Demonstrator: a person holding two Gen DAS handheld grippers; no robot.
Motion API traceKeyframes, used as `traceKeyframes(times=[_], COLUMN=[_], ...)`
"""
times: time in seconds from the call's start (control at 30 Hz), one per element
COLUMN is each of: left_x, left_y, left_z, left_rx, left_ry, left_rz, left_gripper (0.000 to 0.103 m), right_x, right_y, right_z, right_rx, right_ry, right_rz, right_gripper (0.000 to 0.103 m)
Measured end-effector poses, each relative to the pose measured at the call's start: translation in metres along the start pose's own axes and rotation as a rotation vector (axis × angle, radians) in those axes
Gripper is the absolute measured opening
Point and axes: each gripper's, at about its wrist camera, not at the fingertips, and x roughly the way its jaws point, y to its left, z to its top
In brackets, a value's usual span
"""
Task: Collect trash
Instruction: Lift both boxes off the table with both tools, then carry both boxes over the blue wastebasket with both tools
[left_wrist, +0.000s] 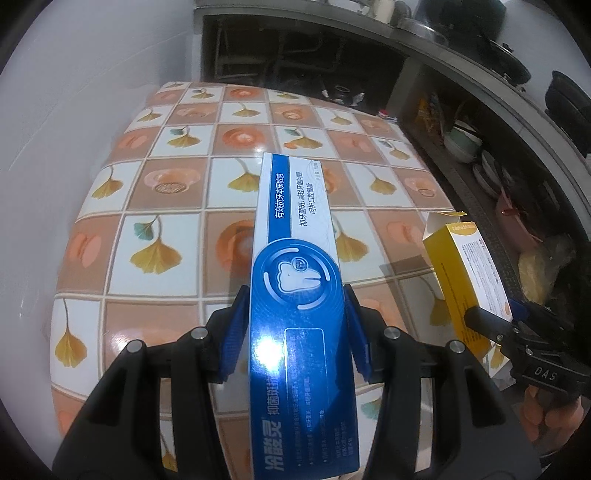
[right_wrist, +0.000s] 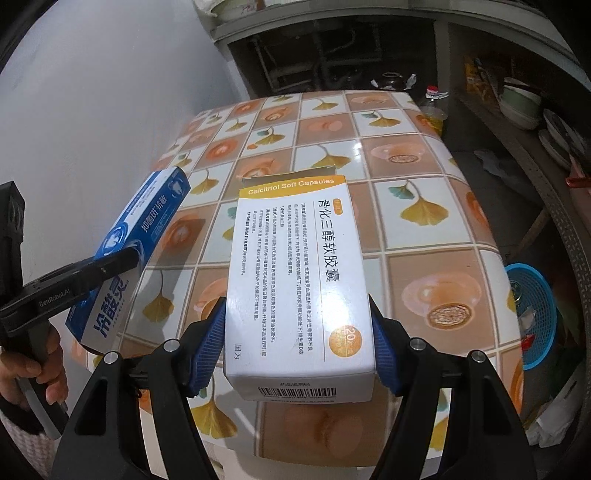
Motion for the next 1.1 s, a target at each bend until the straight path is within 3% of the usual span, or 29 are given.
traceKeyframes(times=[0.3, 0.77, 0.97, 1.1], left_x=[0.004, 0.029, 0.051, 0.075], left_y=[-0.051, -0.18, -0.259, -0.318], left_z=[0.013, 0.036, 0.047, 0.051], left_rx=[0.085, 0.29, 0.383, 0.43], left_ry=[-0.003, 0.026, 0.102, 0.187], left_rz=[-0.06, -0.225, -0.355, -0.45], left_gripper=[0.046, 0.046, 0.046, 0.046], right_x=[-0.024, -0.085, -0.124, -0.133], right_y=[-0.041, -0.149, -0.224, -0.275], right_z=[-0.003, -0.021, -0.055, -0.086], right_rx=[0.085, 0.318, 0.501, 0.638], right_ry=[-0.054, -0.187, -0.252, -0.249], right_rz=[-0.014, -0.116, -0.238, -0.304], right_gripper=[0.068, 0.068, 0.068, 0.068])
